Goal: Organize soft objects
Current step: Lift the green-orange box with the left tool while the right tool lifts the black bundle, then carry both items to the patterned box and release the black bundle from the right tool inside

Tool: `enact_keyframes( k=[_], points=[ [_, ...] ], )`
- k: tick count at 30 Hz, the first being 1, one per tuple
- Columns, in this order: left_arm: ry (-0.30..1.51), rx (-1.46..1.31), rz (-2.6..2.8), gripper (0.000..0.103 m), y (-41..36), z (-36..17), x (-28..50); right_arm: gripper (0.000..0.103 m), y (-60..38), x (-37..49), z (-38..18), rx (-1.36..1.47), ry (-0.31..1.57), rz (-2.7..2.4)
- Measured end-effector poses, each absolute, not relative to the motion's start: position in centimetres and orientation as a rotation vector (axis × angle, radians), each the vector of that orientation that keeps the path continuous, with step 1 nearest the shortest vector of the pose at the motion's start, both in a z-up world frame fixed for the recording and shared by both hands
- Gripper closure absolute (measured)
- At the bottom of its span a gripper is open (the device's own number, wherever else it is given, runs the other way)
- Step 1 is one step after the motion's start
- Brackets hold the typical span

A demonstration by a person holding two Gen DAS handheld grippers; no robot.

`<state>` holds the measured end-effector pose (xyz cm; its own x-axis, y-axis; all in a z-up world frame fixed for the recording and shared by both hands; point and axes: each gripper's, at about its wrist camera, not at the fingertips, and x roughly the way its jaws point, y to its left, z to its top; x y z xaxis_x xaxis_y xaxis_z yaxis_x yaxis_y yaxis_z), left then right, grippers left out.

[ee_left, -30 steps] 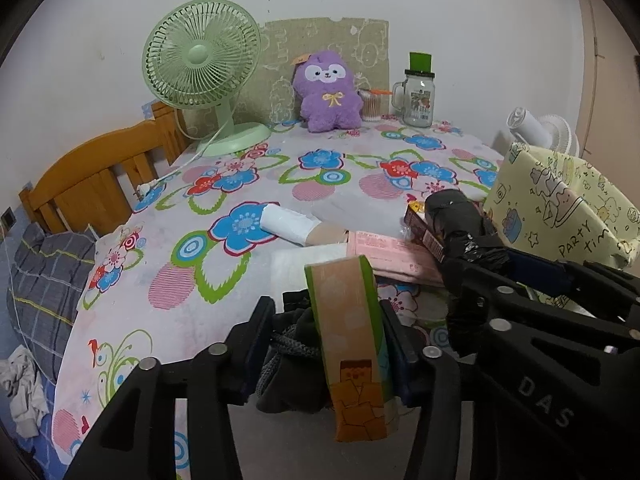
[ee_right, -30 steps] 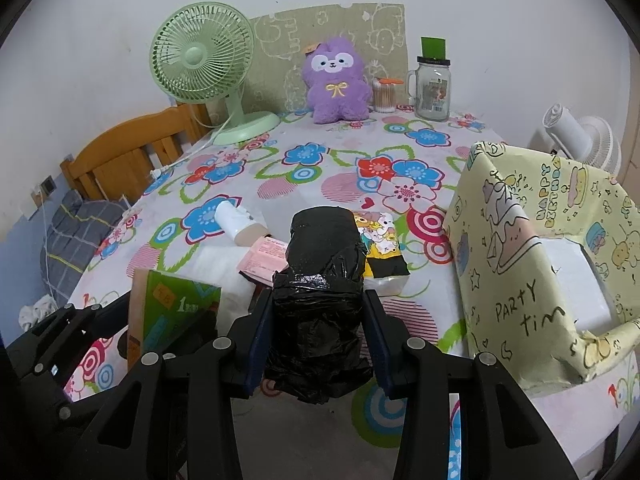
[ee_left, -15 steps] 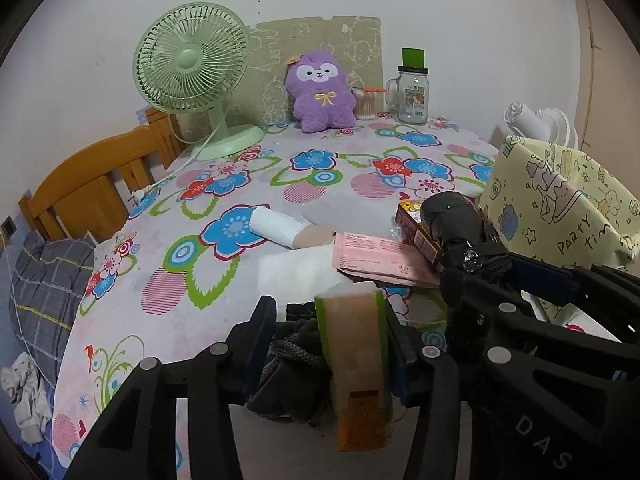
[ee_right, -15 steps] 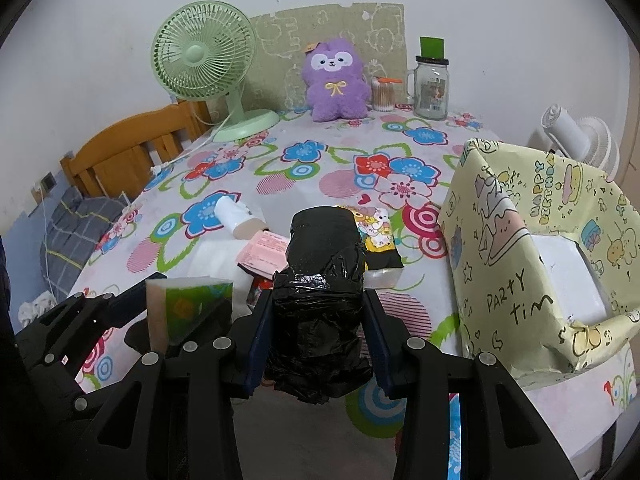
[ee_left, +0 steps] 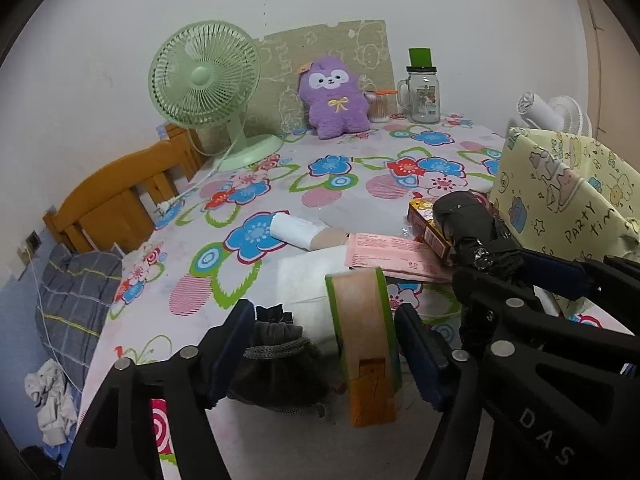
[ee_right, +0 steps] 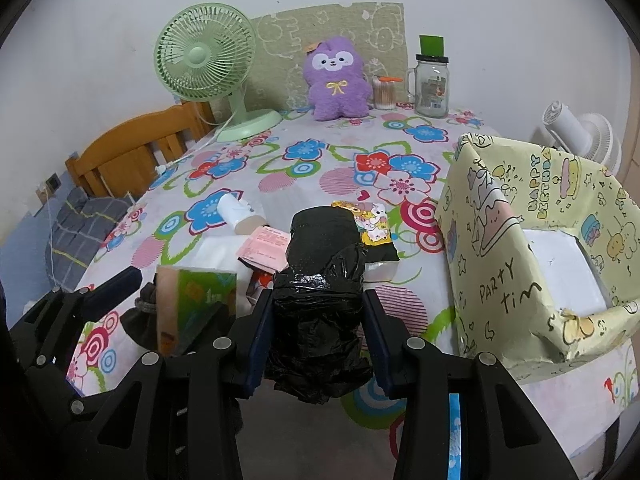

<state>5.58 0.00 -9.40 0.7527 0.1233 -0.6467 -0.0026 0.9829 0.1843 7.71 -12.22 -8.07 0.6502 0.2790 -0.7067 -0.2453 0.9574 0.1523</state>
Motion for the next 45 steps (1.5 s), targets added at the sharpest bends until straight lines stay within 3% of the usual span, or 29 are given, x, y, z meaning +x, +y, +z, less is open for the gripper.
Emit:
enact_keyframes(
  k=[5, 7, 9, 11, 17, 24, 30, 45],
  points=[
    [0.703, 0.188, 0.064, 0.027, -0.7, -9.1, 4.9, 0.057, -12.5, 7.3, -7.9, 0.049, 0.803, 0.301],
    [0.702, 0.177, 0.045, 0.032, -0.9, -9.0, 4.7, 0.056, -12.6, 7.1, -7.8, 0.049, 0.800, 0.302],
    [0.714, 0.162, 0.020, 0.047, -1.0, -9.1, 4.8, 0.056, -12.6, 7.0, -7.8, 0.043, 0.802, 0.303],
    [0.738, 0.142, -0.012, 0.055, -1.2, -9.4, 5.1, 0.056, -12.6, 7.0, -7.9, 0.039, 0.808, 0.303],
    [0.800, 0.088, -0.060, 0.063, -1.0, -10.5, 6.3, 0.056, -12.4, 7.5, -8.5, 0.031, 0.829, 0.303],
    [0.835, 0.056, -0.086, 0.081, -0.7, -11.4, 7.2, 0.056, -12.0, 8.2, -9.1, 0.023, 0.851, 0.300],
    [0.837, 0.043, -0.109, 0.086, -0.6, -11.4, 7.4, 0.056, -11.7, 8.5, -9.1, 0.016, 0.852, 0.295],
    [0.781, 0.044, -0.122, 0.086, -1.2, -8.7, 6.0, 0.056, -12.7, 6.7, -6.3, 0.023, 0.790, 0.276]
  ],
)
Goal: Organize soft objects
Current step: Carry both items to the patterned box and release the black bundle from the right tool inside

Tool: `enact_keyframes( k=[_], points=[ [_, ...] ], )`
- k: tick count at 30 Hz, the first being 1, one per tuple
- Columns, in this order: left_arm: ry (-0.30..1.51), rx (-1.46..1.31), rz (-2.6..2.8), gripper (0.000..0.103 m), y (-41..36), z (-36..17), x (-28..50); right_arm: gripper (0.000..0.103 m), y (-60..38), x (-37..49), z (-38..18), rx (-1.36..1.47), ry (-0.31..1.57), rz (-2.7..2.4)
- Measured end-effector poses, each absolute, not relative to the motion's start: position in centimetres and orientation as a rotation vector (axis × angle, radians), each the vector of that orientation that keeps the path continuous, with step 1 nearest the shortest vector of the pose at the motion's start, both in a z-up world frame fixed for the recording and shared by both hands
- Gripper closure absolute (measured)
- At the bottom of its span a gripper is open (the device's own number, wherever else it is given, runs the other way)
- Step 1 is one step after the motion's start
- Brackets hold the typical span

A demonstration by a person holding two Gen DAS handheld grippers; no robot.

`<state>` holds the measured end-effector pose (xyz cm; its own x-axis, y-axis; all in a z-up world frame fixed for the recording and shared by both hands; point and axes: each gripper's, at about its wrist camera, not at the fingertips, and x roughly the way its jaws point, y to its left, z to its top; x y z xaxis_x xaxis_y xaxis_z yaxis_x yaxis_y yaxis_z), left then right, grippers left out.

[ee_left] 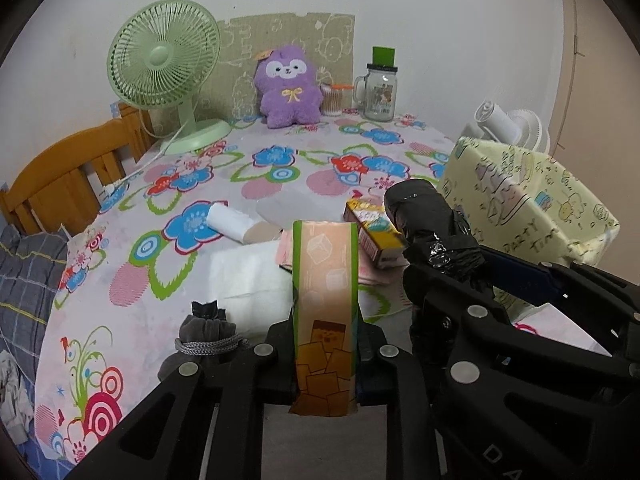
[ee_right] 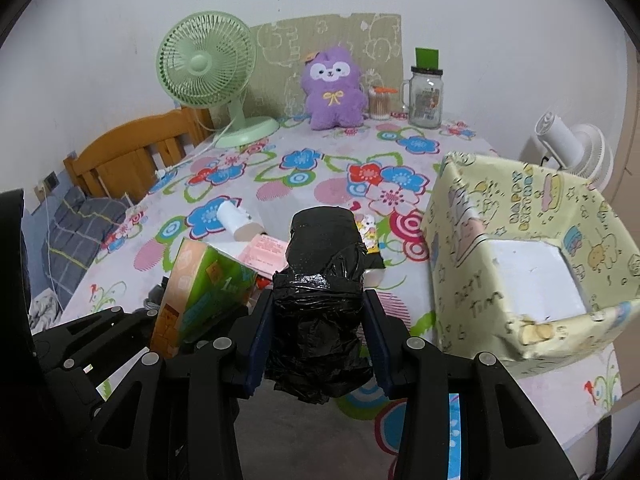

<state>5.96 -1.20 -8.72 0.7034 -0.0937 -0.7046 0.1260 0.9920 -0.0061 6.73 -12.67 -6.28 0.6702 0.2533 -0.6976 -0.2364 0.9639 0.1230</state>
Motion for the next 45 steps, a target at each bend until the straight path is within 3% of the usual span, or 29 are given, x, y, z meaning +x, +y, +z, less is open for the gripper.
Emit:
enact_keyframes(
  k=[22, 45],
  points=[
    [0.686, 0.074, -0.174, 0.086, -4.6, -2.6, 5.3, 0.056, -16.3, 5.7, -0.2, 0.044, 0.688, 0.212],
    [0.660, 0.115, -0.226, 0.086, -11.0, 0.0, 7.9, 0.056, -22.8, 7.7, 2.1, 0.080, 0.662, 0.157]
  ],
)
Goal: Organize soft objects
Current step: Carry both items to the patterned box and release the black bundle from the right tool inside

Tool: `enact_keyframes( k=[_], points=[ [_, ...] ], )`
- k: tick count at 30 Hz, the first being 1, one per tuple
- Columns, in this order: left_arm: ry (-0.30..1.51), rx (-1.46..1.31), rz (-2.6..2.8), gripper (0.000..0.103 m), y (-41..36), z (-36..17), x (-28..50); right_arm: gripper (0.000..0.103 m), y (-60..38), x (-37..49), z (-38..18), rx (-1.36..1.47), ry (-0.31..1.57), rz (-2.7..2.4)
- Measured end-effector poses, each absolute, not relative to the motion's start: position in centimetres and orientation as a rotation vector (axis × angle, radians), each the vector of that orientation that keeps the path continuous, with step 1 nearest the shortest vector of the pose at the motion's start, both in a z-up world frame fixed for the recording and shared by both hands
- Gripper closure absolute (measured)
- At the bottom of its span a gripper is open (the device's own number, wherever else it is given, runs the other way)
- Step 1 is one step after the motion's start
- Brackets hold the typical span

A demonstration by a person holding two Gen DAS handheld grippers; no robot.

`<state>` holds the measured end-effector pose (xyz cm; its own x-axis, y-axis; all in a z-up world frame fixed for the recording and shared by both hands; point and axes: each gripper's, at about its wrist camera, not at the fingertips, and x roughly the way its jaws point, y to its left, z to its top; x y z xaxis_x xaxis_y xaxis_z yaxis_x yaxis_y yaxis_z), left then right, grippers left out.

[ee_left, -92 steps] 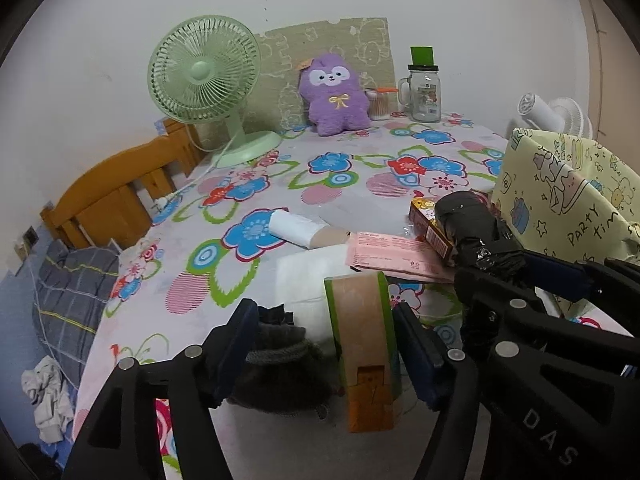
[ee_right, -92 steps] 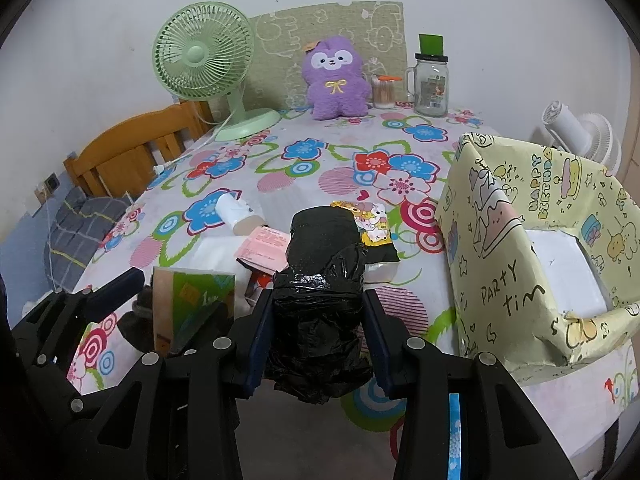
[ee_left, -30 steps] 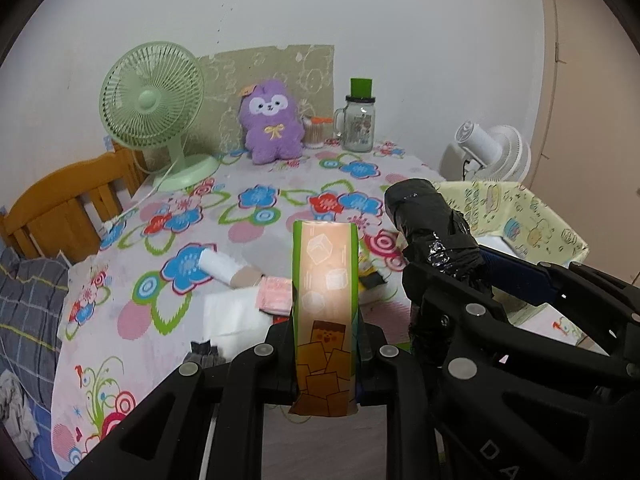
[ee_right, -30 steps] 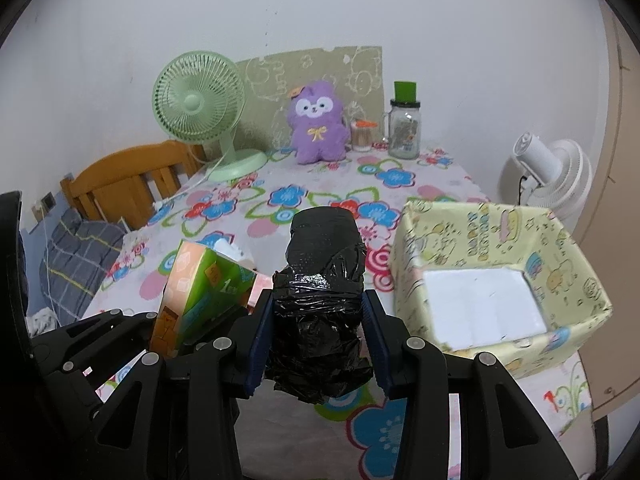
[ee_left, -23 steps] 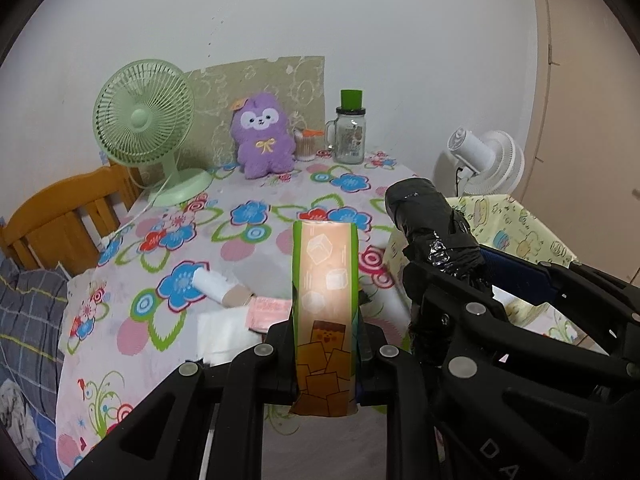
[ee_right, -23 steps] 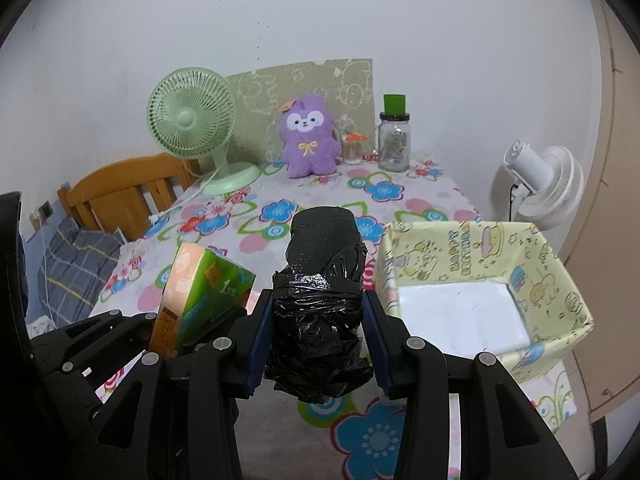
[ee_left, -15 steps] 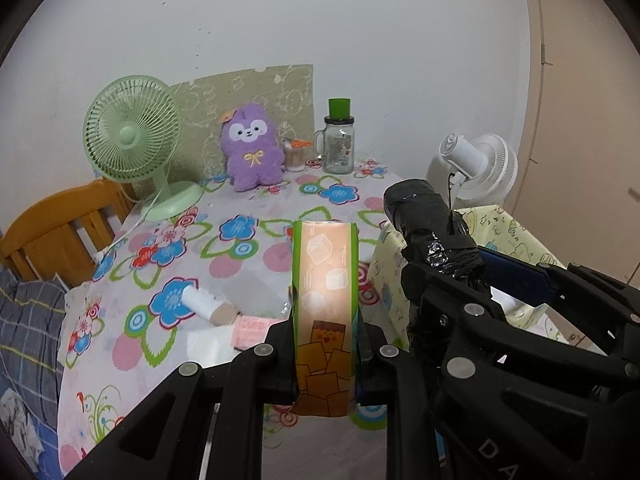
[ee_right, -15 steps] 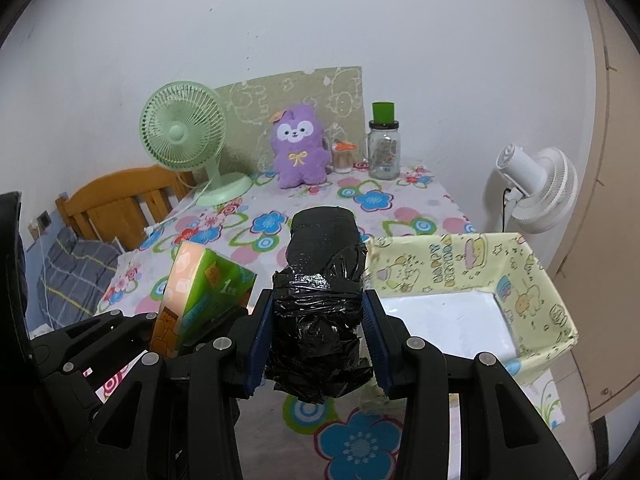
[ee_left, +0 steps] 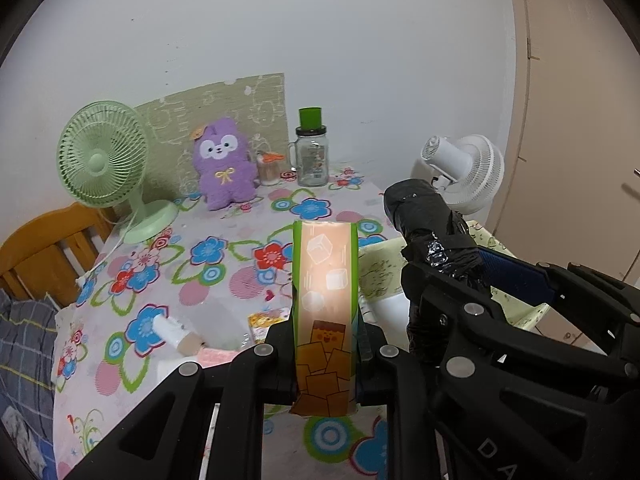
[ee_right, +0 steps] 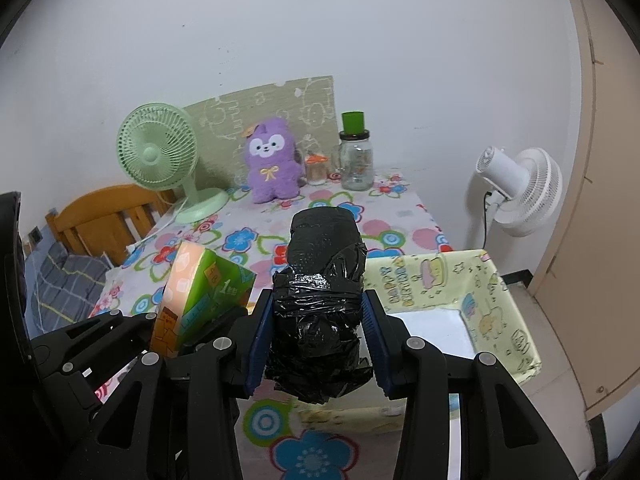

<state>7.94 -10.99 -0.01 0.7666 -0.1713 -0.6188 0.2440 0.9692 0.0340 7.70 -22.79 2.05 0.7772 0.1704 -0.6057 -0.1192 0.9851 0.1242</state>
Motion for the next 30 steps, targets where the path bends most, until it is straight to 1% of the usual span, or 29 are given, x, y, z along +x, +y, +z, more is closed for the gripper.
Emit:
enact_keyframes(
  k=[22, 28, 29, 30],
  points=[
    [0.707, 0.139, -0.329, 0.086, -17.9, -1.5, 11.6, 0.056, -29.5, 10.8, 0.4, 0.103, 0.695, 0.059],
    [0.744, 0.140, -0.344, 0.084, -19.1, -2.8, 12.9, 0.056, -30.7, 11.9, -0.9, 0.109, 0.727, 0.032],
    [0.752, 0.141, -0.344, 0.082, -19.3, -3.1, 13.2, 0.056, -30.9, 12.1, -1.2, 0.110, 0.734, 0.027],
    [0.758, 0.142, -0.342, 0.078, -19.5, -3.4, 13.3, 0.056, -31.0, 12.3, -1.4, 0.110, 0.740, 0.026]
  ],
)
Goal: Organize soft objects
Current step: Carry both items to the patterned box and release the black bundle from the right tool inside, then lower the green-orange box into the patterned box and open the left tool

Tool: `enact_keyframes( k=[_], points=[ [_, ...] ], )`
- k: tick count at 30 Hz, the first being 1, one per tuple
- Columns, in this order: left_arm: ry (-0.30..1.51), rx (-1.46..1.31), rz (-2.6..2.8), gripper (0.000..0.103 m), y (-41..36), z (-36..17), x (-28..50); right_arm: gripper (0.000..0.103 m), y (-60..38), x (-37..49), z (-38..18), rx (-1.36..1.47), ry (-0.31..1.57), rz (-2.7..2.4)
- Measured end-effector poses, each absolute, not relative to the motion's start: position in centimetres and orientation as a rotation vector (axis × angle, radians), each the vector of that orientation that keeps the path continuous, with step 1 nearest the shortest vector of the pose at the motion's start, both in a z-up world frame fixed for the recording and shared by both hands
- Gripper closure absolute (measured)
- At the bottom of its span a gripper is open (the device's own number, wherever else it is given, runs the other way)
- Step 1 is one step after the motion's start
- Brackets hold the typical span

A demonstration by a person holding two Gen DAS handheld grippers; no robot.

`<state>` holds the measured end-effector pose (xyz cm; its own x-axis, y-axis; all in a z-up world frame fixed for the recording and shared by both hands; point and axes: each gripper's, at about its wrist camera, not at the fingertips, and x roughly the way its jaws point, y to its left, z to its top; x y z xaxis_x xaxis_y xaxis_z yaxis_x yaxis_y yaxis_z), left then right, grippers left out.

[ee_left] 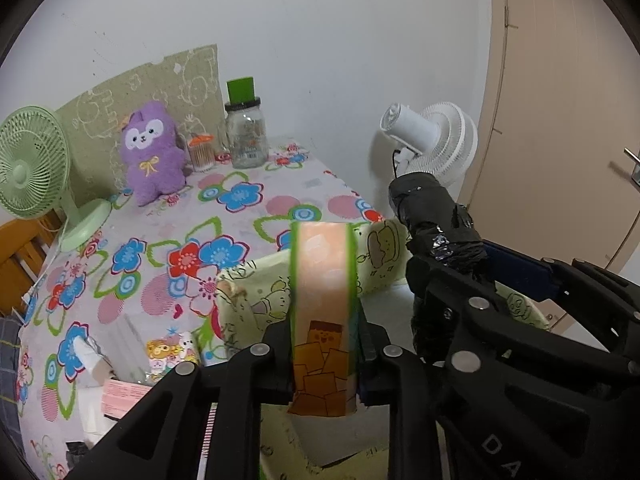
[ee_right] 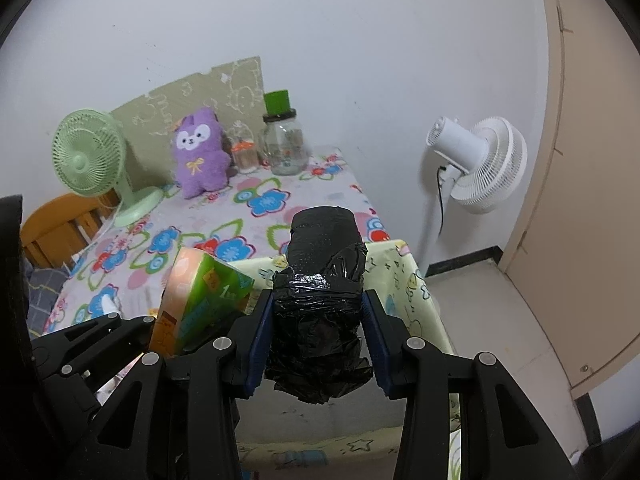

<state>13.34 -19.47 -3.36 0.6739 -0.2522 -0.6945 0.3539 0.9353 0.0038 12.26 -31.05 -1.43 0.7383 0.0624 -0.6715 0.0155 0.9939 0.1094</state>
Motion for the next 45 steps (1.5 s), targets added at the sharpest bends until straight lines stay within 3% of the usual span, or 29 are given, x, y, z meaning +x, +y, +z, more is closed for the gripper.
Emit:
enact_keyframes(
  k=[6, 12, 27, 45],
  points=[
    [0.774, 0.159, -0.315, 0.044, -20.1, -4.3, 13.9, 0.054, -31.7, 13.1, -2.6, 0.125, 0.770, 0.015],
    [0.789, 0.171, -0.322, 0.032, -20.3, -4.6, 13.9, 0.032, -32.0, 13.1, -3.0, 0.133, 0.763, -0.013],
    [0.732, 0.177, -0.318, 0.012, -19.3, -3.1, 11.9, 0.017, -31.2, 11.2, -1.8, 0.136, 0.719, -0.027],
    [0.672, 0.164, -0.301, 0.005, -16.6, -1.3, 9.1, 0.011, -28.7, 8.3, 0.4, 0.108, 0.660, -0.023]
  ],
)
